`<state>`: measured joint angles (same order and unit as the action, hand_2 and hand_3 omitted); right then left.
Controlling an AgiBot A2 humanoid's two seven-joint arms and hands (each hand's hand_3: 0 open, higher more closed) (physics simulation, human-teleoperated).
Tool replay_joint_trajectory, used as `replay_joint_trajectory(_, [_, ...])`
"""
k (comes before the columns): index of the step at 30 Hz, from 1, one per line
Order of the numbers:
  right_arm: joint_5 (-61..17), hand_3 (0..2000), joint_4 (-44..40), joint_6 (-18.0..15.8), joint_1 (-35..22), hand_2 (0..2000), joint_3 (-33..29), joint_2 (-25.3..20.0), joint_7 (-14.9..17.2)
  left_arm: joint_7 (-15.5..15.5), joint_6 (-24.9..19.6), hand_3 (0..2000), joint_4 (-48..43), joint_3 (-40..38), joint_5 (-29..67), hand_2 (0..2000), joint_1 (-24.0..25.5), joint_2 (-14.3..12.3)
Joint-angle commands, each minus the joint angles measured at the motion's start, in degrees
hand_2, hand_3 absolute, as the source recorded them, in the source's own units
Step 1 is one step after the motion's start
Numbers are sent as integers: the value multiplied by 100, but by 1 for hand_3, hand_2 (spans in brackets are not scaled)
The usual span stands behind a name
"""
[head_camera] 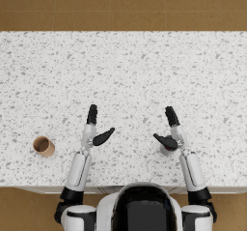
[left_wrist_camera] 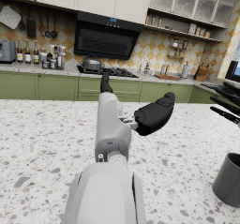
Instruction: Pick up two cups and pour the berry on the right into the cup on the left
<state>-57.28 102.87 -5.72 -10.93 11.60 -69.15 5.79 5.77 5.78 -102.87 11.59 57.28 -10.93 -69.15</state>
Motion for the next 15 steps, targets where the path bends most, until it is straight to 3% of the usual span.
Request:
replay_joint_trajectory(1, [0, 0, 0, 0, 0, 0, 0, 0, 0, 0, 0, 0, 0, 0, 0, 0, 0, 0])
replay_joint_trajectory(15, [0, 0, -93, 0, -10, 0, 172, -6, 0, 0, 0, 0, 93, 172, 0, 0, -10, -6])
